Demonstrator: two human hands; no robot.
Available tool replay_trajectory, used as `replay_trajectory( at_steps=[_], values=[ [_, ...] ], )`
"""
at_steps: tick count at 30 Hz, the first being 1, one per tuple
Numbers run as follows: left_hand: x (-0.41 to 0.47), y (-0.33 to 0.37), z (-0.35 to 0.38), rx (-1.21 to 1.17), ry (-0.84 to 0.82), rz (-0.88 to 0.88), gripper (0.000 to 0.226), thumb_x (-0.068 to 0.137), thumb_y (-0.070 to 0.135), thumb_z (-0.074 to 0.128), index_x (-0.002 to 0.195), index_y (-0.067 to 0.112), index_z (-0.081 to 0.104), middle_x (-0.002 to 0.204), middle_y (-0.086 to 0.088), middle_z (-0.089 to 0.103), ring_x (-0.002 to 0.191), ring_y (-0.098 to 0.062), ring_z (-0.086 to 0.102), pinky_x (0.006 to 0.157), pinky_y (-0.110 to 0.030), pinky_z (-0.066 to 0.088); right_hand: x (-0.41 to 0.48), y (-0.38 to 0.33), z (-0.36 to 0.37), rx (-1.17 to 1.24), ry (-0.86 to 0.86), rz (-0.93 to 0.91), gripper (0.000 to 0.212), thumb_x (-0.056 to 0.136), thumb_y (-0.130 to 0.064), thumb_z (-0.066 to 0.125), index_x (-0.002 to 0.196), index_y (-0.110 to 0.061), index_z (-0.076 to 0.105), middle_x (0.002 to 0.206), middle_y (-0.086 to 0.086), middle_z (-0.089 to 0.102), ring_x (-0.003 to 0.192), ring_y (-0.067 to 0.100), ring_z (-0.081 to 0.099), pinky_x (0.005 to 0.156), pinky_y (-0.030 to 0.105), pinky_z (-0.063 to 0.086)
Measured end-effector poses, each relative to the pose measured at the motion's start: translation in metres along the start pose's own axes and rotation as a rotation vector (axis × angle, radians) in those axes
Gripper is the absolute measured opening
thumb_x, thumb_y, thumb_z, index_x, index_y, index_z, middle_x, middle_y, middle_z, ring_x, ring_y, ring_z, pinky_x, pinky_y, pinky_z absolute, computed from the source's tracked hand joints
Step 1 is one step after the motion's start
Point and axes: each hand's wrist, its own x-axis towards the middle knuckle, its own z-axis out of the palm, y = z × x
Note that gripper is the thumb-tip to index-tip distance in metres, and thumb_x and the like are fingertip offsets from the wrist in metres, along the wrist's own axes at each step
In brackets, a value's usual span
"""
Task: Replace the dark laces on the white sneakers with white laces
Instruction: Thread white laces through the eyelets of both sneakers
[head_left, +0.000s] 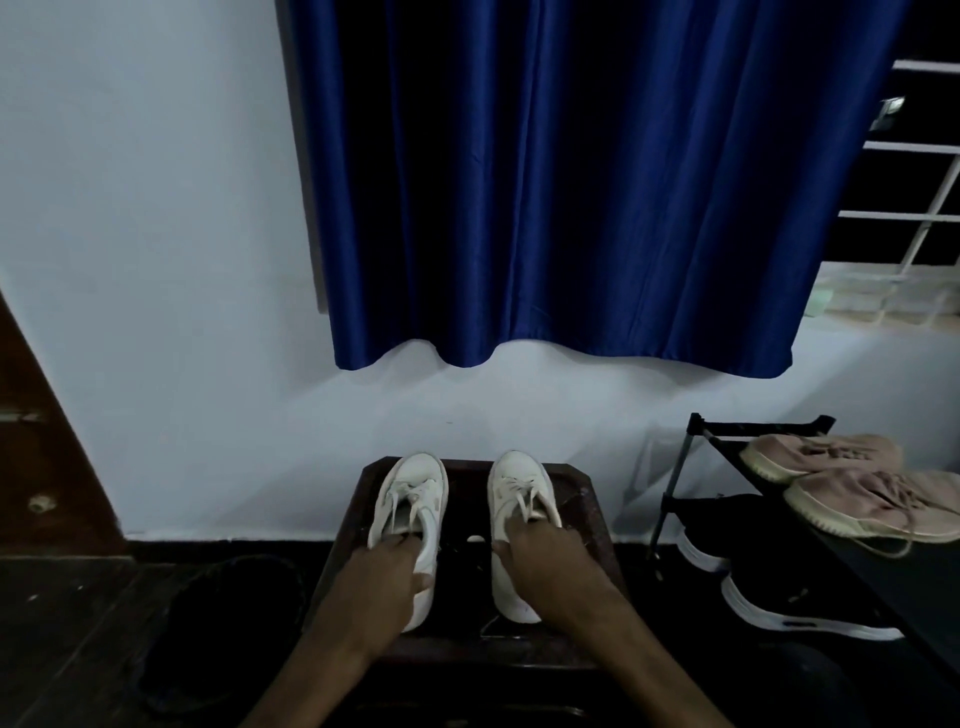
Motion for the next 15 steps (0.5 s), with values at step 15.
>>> replay_trajectory(
  at_steps=[15],
  values=[
    [0.014, 0.025, 0.016, 0.066, 0.079, 0.198, 0.036, 0.085, 0.036, 0.060, 0.117, 0.022, 0.050, 0.124, 0.001, 0.057, 0.103, -0.026, 0.061, 0.085, -0.035, 0.048, -0.007, -0.011, -0.004, -0.026, -0.107, -0.059, 0.054, 0.089, -0.010, 0.058, 0.136, -0.005, 0.032, 0.127, 0.019, 0.053, 0.121, 0.035, 0.049, 0.102, 0.047, 0.037]
  ],
)
